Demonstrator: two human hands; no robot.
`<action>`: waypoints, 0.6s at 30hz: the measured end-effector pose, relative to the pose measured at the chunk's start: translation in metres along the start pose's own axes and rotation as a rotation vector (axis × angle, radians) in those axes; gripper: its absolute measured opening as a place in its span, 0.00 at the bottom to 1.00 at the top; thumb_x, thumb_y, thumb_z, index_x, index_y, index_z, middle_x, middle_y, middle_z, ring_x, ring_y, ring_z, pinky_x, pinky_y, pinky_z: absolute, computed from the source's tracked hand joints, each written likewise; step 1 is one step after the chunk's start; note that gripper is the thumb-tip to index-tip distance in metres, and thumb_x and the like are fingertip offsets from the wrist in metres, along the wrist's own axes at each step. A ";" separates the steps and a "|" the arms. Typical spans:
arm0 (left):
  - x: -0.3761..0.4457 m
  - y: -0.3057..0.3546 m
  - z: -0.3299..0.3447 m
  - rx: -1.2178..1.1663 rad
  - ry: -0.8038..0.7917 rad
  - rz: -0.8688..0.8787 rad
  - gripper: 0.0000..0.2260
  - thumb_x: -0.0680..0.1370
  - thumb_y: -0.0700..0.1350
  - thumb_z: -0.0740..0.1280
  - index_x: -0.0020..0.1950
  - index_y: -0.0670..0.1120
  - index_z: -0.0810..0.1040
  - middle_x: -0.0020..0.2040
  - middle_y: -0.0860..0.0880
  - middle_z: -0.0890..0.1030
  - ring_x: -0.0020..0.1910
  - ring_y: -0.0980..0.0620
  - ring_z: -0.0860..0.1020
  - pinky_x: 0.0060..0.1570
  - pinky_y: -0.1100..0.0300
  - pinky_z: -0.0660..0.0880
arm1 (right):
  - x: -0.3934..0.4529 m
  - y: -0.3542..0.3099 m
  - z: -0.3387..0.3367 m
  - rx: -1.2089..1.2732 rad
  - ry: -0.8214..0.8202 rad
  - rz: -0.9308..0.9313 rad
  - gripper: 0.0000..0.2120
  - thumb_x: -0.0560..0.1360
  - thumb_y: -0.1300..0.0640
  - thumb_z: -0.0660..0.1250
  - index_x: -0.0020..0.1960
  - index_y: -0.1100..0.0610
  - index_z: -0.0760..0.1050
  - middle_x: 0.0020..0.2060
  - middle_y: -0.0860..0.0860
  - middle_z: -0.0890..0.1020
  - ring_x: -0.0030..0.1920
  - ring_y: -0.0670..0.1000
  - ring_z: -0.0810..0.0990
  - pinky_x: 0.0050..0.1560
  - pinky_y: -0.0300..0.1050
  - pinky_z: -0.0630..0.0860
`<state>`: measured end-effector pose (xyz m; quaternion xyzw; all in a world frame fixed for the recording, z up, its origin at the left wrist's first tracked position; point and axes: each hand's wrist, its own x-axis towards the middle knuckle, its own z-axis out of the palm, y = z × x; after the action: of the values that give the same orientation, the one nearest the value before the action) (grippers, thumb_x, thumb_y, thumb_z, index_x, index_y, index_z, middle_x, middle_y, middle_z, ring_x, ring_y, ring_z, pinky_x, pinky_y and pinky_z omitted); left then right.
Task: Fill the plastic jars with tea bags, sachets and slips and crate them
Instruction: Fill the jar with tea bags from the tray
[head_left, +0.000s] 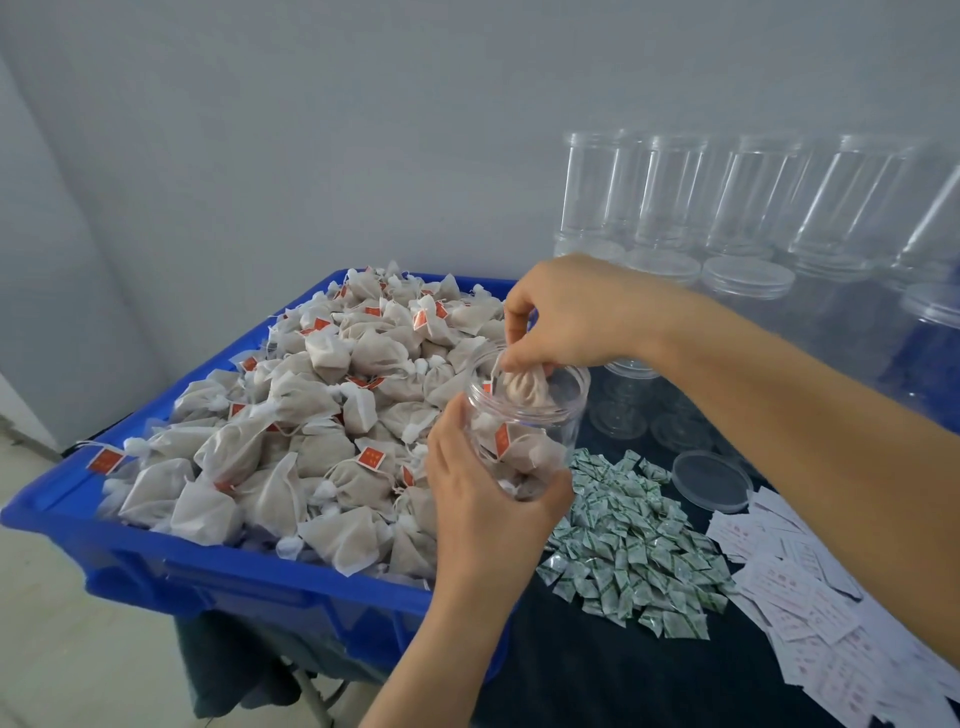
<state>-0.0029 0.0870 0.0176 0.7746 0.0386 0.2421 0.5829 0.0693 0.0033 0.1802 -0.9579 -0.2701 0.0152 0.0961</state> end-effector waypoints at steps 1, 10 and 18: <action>0.000 0.000 0.000 -0.001 -0.002 -0.002 0.41 0.60 0.57 0.72 0.69 0.65 0.54 0.67 0.60 0.61 0.69 0.57 0.60 0.69 0.49 0.65 | 0.001 -0.001 0.001 0.013 -0.007 -0.001 0.07 0.76 0.51 0.72 0.47 0.55 0.82 0.31 0.45 0.82 0.33 0.43 0.77 0.30 0.34 0.66; 0.001 -0.002 -0.002 -0.024 -0.004 0.011 0.43 0.63 0.51 0.77 0.72 0.59 0.56 0.66 0.55 0.63 0.66 0.56 0.64 0.65 0.50 0.70 | 0.004 -0.005 0.012 0.125 -0.157 -0.091 0.04 0.76 0.57 0.72 0.42 0.51 0.81 0.40 0.48 0.86 0.33 0.39 0.80 0.32 0.27 0.74; 0.002 -0.002 -0.001 -0.017 -0.003 0.026 0.44 0.64 0.49 0.77 0.73 0.55 0.56 0.66 0.53 0.64 0.65 0.53 0.65 0.65 0.50 0.69 | 0.000 0.005 0.002 0.384 -0.266 -0.118 0.07 0.80 0.63 0.66 0.50 0.57 0.83 0.40 0.49 0.85 0.33 0.39 0.82 0.38 0.31 0.79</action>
<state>-0.0012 0.0891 0.0161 0.7706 0.0255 0.2488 0.5862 0.0720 -0.0007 0.1774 -0.8942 -0.3279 0.1865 0.2409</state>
